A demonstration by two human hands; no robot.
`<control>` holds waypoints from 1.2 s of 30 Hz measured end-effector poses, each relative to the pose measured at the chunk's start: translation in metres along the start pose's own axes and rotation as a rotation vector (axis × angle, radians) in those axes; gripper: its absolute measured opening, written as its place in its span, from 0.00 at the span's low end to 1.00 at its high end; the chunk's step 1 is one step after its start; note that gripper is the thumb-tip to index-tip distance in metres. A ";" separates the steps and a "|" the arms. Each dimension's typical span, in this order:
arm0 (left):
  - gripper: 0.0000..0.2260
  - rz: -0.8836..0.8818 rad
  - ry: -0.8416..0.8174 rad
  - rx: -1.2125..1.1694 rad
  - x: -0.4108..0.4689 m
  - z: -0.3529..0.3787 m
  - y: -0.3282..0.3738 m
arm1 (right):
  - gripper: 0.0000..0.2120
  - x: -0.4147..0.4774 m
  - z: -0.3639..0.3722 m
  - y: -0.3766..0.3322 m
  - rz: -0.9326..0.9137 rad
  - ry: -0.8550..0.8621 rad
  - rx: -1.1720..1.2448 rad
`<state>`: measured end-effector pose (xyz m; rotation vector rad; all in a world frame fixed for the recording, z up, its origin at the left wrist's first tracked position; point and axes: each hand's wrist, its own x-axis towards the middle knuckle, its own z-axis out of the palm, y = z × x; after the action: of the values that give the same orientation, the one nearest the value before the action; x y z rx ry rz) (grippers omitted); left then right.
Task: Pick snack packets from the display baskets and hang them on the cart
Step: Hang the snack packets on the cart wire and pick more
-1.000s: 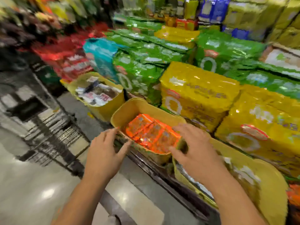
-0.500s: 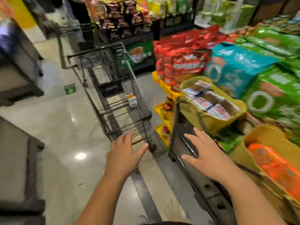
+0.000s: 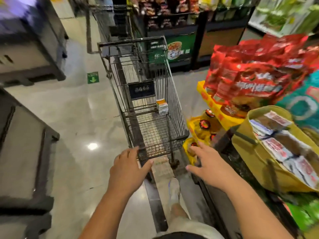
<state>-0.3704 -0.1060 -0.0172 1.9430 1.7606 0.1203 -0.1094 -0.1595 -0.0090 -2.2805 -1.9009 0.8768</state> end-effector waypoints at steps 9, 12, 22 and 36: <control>0.33 -0.091 0.023 0.104 0.136 -0.035 0.023 | 0.38 0.196 -0.066 -0.022 -0.138 -0.063 -0.005; 0.32 -0.115 0.028 0.110 0.176 -0.043 0.036 | 0.37 0.253 -0.087 -0.023 -0.171 -0.074 -0.027; 0.24 -0.122 0.045 0.012 0.275 -0.039 0.031 | 0.24 0.367 -0.086 -0.019 -0.035 -0.173 0.068; 0.25 0.122 -0.302 0.102 0.500 -0.019 -0.010 | 0.35 0.495 -0.068 -0.018 0.261 0.032 0.107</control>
<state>-0.3094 0.3755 -0.1393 2.0190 1.4773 -0.2147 -0.0529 0.3206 -0.1374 -2.4963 -1.5265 0.9346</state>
